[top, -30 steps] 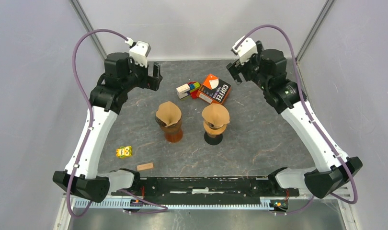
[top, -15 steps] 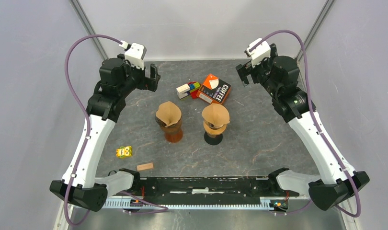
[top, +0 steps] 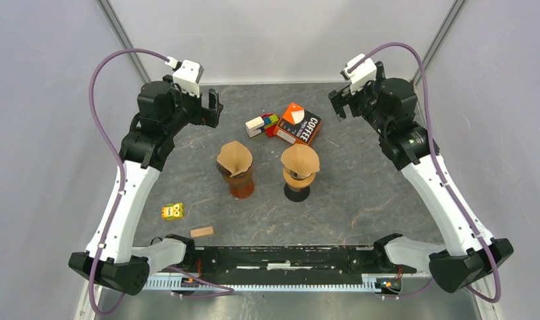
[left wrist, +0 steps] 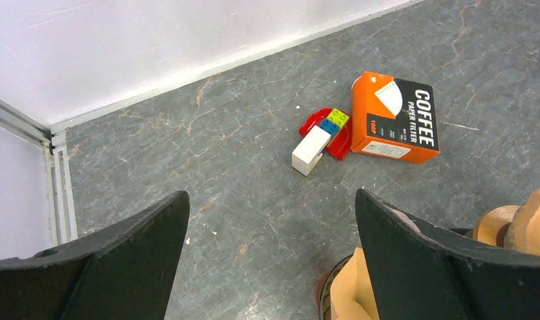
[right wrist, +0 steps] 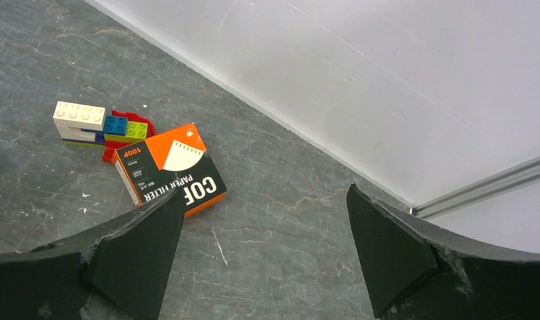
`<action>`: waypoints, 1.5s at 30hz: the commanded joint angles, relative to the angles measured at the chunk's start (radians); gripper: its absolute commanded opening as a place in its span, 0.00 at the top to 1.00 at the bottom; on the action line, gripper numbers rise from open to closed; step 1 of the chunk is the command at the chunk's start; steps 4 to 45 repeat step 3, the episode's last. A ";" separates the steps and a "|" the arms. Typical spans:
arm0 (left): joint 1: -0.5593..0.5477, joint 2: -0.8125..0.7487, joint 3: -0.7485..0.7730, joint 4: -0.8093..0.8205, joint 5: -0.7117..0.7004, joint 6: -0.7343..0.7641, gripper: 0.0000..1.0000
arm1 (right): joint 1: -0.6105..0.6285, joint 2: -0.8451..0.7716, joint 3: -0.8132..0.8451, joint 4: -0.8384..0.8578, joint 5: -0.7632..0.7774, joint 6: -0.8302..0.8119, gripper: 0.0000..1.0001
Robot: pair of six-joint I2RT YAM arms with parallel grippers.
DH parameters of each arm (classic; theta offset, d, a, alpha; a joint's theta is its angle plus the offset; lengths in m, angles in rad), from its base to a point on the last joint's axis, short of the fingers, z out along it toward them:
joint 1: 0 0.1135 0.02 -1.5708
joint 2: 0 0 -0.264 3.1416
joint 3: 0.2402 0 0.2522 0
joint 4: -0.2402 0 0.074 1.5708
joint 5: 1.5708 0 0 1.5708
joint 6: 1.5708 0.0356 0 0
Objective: Place the coffee filter in the dripper
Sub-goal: Reset both arms
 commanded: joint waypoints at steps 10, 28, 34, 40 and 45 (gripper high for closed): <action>0.003 -0.019 0.019 0.022 0.027 0.004 0.00 | -0.011 -0.020 -0.003 0.040 -0.023 0.023 0.02; 0.003 -0.019 0.019 0.022 0.027 0.004 0.00 | -0.011 -0.020 -0.003 0.040 -0.023 0.023 0.02; 0.003 -0.019 0.019 0.022 0.027 0.004 0.00 | -0.011 -0.020 -0.003 0.040 -0.023 0.023 0.02; 0.003 -0.019 0.019 0.022 0.027 0.004 0.00 | -0.011 -0.020 -0.003 0.040 -0.023 0.023 0.02; 0.003 -0.019 0.019 0.022 0.027 0.004 0.00 | -0.011 -0.020 -0.003 0.040 -0.023 0.023 0.02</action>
